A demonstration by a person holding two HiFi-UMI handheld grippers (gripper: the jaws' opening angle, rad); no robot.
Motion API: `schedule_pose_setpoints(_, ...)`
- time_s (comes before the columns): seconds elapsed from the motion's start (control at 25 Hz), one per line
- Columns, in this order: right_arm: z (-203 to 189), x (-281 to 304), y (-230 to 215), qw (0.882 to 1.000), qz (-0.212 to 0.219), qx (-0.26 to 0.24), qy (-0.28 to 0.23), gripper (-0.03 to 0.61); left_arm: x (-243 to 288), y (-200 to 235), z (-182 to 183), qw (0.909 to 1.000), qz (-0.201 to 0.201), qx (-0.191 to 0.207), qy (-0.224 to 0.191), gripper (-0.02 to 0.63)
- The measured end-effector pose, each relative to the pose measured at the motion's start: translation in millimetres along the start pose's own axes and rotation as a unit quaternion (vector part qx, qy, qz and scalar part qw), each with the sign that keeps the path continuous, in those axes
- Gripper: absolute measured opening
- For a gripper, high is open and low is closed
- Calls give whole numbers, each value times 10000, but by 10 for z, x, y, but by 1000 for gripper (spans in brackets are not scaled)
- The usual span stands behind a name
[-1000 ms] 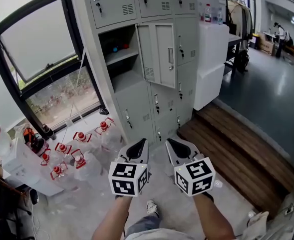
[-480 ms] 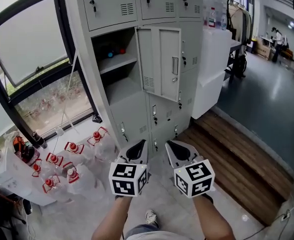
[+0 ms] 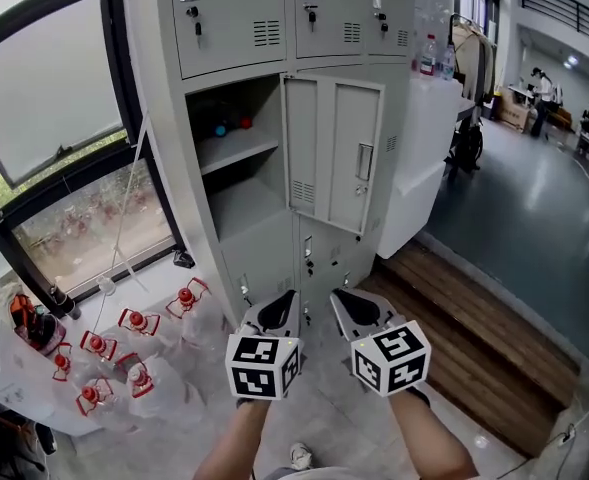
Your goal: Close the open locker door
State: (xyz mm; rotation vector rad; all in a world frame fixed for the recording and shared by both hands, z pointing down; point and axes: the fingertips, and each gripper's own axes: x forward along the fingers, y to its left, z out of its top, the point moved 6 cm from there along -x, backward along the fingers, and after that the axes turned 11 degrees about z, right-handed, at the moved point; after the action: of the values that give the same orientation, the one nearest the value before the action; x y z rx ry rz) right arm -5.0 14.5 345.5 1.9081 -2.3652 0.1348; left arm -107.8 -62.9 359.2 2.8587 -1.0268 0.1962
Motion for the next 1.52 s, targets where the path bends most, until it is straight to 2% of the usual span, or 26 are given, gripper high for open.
schedule_pose_setpoints(0.48, 143, 468, -191, 9995, -152, 112, -257, 6, 390, 356, 104, 9998, -183, 31, -32, 6)
schedule_pose_setpoints(0.92, 154, 504, -521, 9985, -236, 90, -491, 6, 757, 213, 135, 9990, -404, 200, -5, 7)
schedule_pose_setpoints(1.2, 199, 525, -943, 9980, -197, -1, -600, 8, 1096, 22, 220, 9987, -368, 330, -82, 8)
schedule_pose_setpoints(1.52, 299, 609, -1650, 9976, 9, -49, -686, 8, 1670, -234, 373, 9993, -173, 323, -115, 6)
